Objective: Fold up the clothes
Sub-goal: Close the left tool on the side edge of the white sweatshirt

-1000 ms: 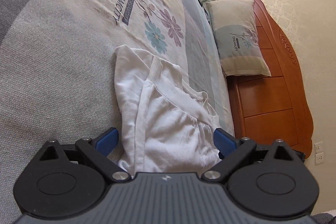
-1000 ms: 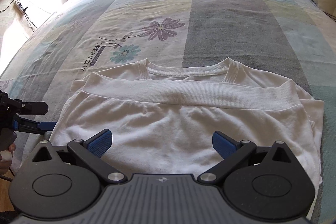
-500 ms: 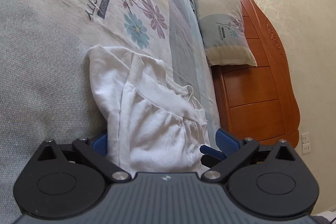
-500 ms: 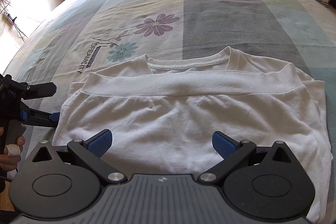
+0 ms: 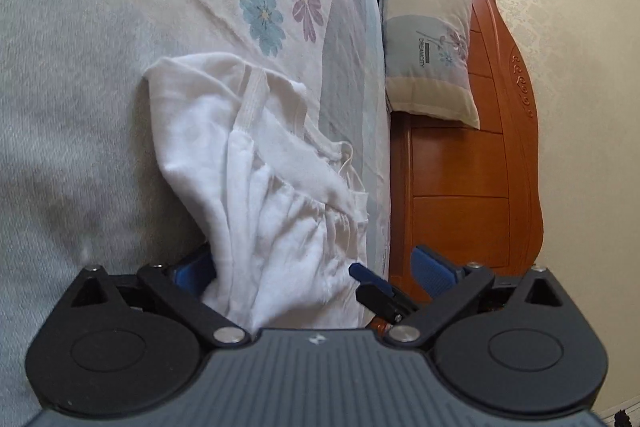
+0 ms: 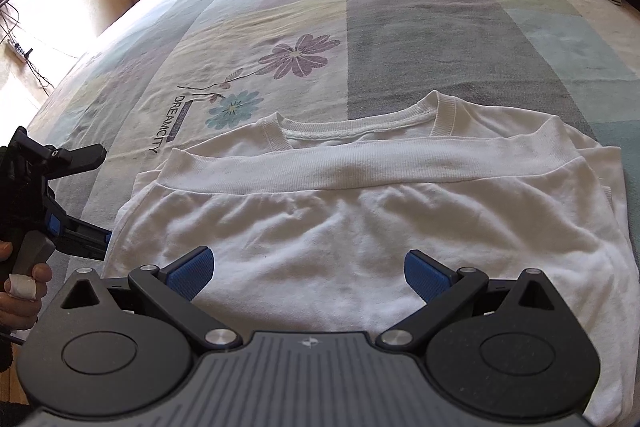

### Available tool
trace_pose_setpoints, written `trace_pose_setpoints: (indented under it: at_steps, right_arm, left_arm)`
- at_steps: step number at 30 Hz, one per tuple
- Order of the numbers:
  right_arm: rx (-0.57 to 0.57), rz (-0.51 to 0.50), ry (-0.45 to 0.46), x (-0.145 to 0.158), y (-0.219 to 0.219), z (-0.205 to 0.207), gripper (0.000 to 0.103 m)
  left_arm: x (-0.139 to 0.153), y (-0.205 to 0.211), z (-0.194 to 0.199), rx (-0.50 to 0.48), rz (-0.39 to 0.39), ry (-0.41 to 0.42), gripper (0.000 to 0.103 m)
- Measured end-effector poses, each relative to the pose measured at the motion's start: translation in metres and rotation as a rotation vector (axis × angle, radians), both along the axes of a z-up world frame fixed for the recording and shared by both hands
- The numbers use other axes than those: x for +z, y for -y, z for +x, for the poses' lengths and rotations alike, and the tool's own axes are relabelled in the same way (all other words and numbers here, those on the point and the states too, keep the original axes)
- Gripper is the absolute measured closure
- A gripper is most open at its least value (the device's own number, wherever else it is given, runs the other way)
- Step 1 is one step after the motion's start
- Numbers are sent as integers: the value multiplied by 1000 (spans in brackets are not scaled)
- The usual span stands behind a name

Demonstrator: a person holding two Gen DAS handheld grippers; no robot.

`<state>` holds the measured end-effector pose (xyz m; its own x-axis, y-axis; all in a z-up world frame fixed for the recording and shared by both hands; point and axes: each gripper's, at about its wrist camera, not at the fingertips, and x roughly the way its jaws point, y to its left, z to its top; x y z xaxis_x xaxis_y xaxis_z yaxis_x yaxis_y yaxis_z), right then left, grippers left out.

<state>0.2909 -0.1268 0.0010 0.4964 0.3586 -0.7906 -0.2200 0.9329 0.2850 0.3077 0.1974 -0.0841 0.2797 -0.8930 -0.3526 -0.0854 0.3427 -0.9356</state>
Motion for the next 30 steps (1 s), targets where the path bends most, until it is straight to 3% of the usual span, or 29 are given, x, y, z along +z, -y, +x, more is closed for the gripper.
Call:
trace_pose_setpoints:
  at_steps: [2,5,7,10,12,17,25,28,30]
  right_arm:
    - [10,4,17,2,5,-4,0]
    - [3,23,15,-3,17,-6,0]
    - [-17,42,-3,-9,26,-4,0]
    - [-21,54,-15,-12,34,-1,0]
    - [-2,53,-10,-12,39,-2,0]
    - [-18,66,-40,-23,57,-3,0]
    - [-6,97,-23,-23,67,-7,0]
    - [-11,108,-13,-19,70,-9,0]
    - [-14,115,-6,-17,72,-11,0]
  left_arm:
    - [2,1,-9,-11,21,9,3]
    - [-1,-2,8,80,2,-47,3]
    - [-2,2,24,106,17,-11,3]
    - [7,17,26,23,103,79,3]
    - [13,23,18,-28,166,141,10]
    - [13,21,9,-32,189,119,18]
    - [12,23,12,-32,218,107,22]
    - [11,23,16,-29,262,79,44]
    - [8,18,16,-11,305,45,76]
